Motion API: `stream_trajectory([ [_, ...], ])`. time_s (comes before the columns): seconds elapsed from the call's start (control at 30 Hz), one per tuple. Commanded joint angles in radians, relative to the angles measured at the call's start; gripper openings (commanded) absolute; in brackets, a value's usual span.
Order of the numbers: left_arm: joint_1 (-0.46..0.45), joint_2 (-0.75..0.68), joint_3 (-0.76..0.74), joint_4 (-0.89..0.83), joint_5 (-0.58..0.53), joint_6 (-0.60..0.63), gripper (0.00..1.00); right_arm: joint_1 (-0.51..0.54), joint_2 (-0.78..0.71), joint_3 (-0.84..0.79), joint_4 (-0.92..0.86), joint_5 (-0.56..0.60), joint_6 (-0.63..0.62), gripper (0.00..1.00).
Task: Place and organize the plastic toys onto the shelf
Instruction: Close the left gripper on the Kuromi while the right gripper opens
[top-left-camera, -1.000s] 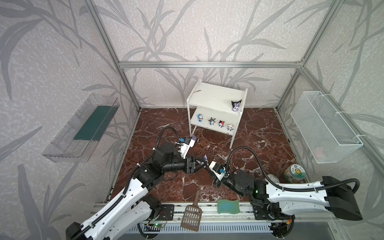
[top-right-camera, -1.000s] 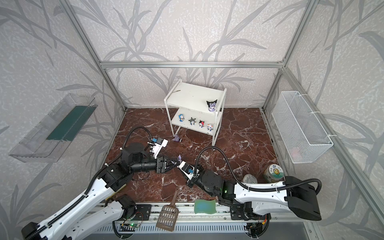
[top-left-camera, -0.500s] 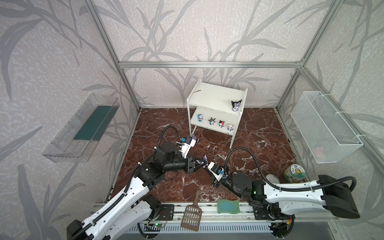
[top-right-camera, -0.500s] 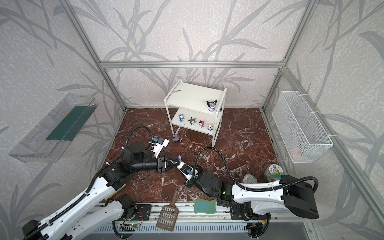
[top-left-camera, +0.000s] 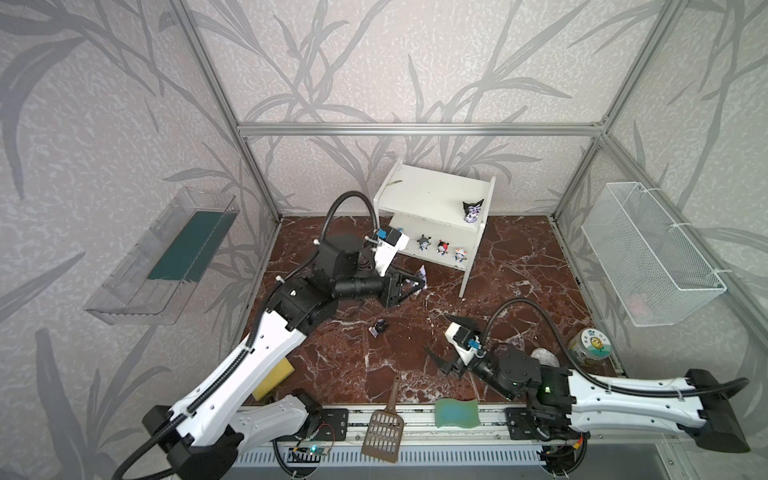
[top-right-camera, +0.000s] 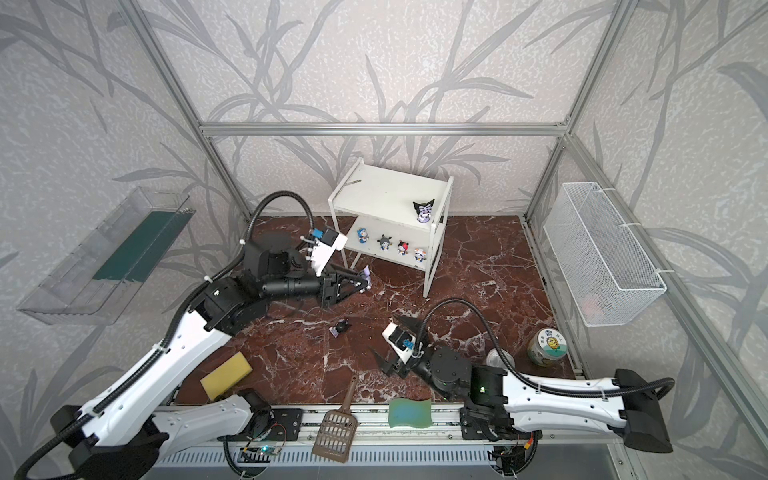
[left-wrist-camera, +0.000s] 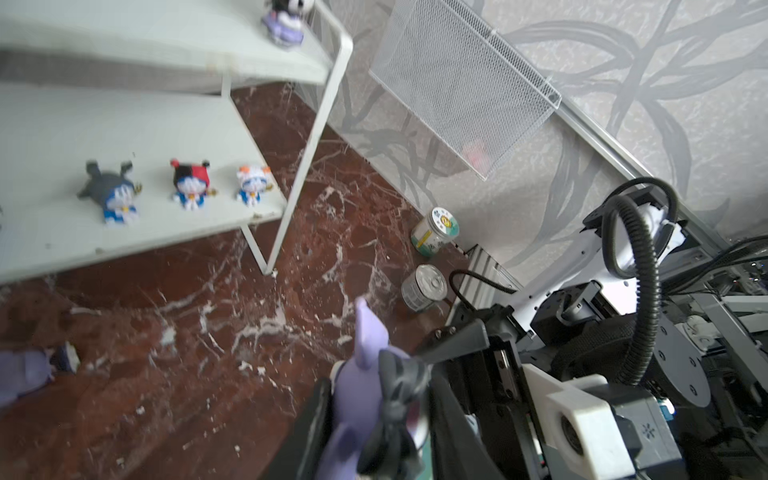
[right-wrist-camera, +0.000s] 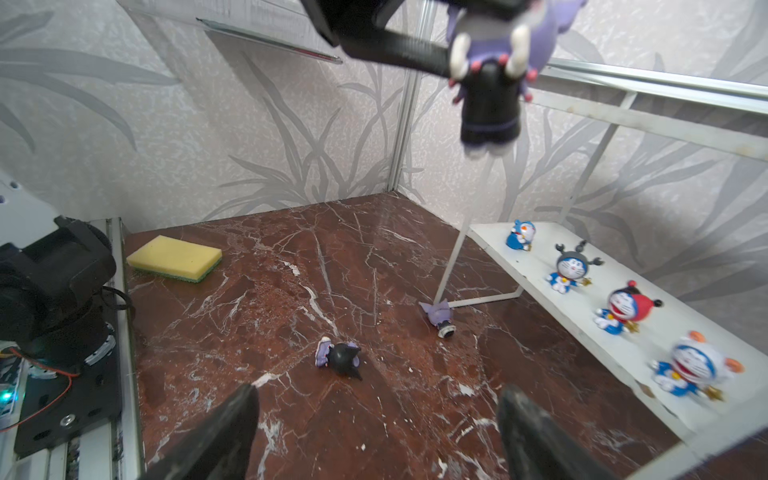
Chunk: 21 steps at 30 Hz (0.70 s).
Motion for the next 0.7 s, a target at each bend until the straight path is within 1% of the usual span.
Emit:
stream_trajectory([
  [0.0, -0.002, 0.124, 0.161, -0.144, -0.059, 0.252, 0.29, 0.007, -0.178, -0.026, -0.23, 0.055, 0.023, 0.93],
  [0.07, -0.003, 0.207, 0.274, -0.187, -0.096, 0.327, 0.29, 0.007, -0.294, -0.018, -0.338, 0.088, 0.013, 0.96],
  [0.17, -0.004, 0.312, 0.421, -0.226, -0.144, 0.416, 0.28, 0.007, -0.414, 0.012, -0.47, 0.126, 0.002, 0.98],
  [0.23, -0.004, 0.376, 0.508, -0.237, -0.168, 0.451, 0.28, 0.008, -0.466, 0.033, -0.537, 0.14, -0.008, 1.0],
  [0.33, -0.004, 0.481, 0.658, -0.283, -0.194, 0.505, 0.29, 0.008, -0.515, 0.059, -0.607, 0.16, -0.021, 0.99],
  [0.5, -0.003, 0.629, 0.861, -0.335, -0.213, 0.566, 0.29, 0.008, -0.565, 0.038, -0.604, 0.162, -0.01, 0.99],
  [0.67, -0.002, 0.743, 1.003, -0.374, -0.233, 0.608, 0.28, 0.008, -0.583, 0.032, -0.608, 0.17, -0.01, 0.99],
])
